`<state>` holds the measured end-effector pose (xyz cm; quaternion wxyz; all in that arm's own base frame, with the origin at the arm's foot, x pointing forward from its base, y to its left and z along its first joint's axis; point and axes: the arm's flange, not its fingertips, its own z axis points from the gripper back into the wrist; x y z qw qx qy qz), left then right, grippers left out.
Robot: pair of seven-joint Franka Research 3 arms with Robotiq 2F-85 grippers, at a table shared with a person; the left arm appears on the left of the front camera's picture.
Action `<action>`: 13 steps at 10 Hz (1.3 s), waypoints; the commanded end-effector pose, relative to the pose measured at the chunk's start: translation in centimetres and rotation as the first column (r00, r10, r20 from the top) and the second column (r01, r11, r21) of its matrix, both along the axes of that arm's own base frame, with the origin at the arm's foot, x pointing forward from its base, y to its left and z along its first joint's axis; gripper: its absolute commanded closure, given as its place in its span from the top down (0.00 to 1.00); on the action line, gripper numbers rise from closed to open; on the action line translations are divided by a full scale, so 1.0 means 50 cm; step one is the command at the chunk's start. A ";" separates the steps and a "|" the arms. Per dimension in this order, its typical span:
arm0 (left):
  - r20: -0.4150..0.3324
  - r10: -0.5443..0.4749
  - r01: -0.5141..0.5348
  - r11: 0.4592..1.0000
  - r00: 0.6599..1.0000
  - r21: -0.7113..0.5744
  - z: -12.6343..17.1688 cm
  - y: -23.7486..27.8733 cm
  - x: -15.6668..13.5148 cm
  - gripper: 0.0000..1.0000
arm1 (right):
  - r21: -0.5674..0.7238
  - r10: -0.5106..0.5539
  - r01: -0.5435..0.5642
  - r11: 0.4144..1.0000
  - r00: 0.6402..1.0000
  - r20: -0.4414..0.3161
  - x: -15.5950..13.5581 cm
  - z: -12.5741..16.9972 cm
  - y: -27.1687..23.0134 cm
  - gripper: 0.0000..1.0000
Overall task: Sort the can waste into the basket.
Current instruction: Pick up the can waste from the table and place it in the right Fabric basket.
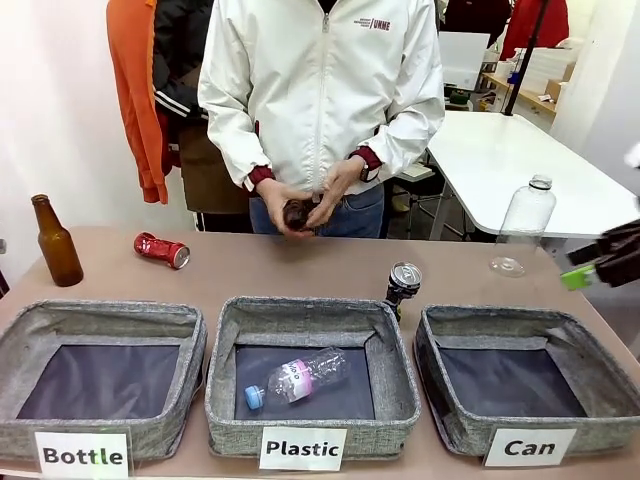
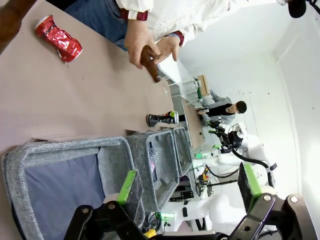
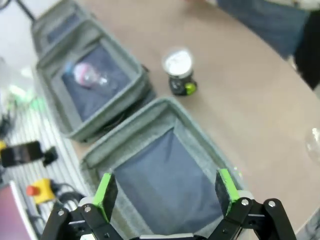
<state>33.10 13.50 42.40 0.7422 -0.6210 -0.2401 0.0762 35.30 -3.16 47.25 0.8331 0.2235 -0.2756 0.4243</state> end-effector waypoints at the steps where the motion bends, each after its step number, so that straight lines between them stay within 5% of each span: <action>1: 0.008 -0.013 0.013 1.000 1.000 0.007 0.003 0.001 -0.005 1.00 | -0.076 0.157 -0.150 0.986 0.984 0.083 0.096 -0.020 0.027 1.00; 4: -0.040 -0.036 0.034 0.998 0.999 -0.057 0.029 0.010 -0.025 1.00 | -0.132 0.272 -0.256 0.958 0.954 0.122 0.211 -0.060 0.095 1.00; 6: -0.077 -0.123 0.113 0.986 0.989 -0.120 0.116 0.045 -0.108 1.00 | -0.134 0.310 -0.293 0.947 0.942 0.132 0.234 -0.068 0.105 1.00; 8: -0.147 -0.339 0.297 0.922 0.929 -0.247 0.181 0.111 -0.226 1.00 | -0.147 0.363 -0.342 0.928 0.919 0.152 0.254 -0.083 0.126 1.00; 10: -0.153 -0.341 0.302 0.924 0.927 -0.233 0.161 0.138 -0.297 1.00 | -0.138 0.416 -0.398 0.907 0.898 0.142 0.280 -0.112 0.143 1.00; 13: -0.169 -0.345 0.335 0.938 0.923 -0.085 0.121 0.137 -0.315 1.00 | -0.092 0.503 -0.495 0.864 0.853 0.138 0.305 -0.141 0.151 1.00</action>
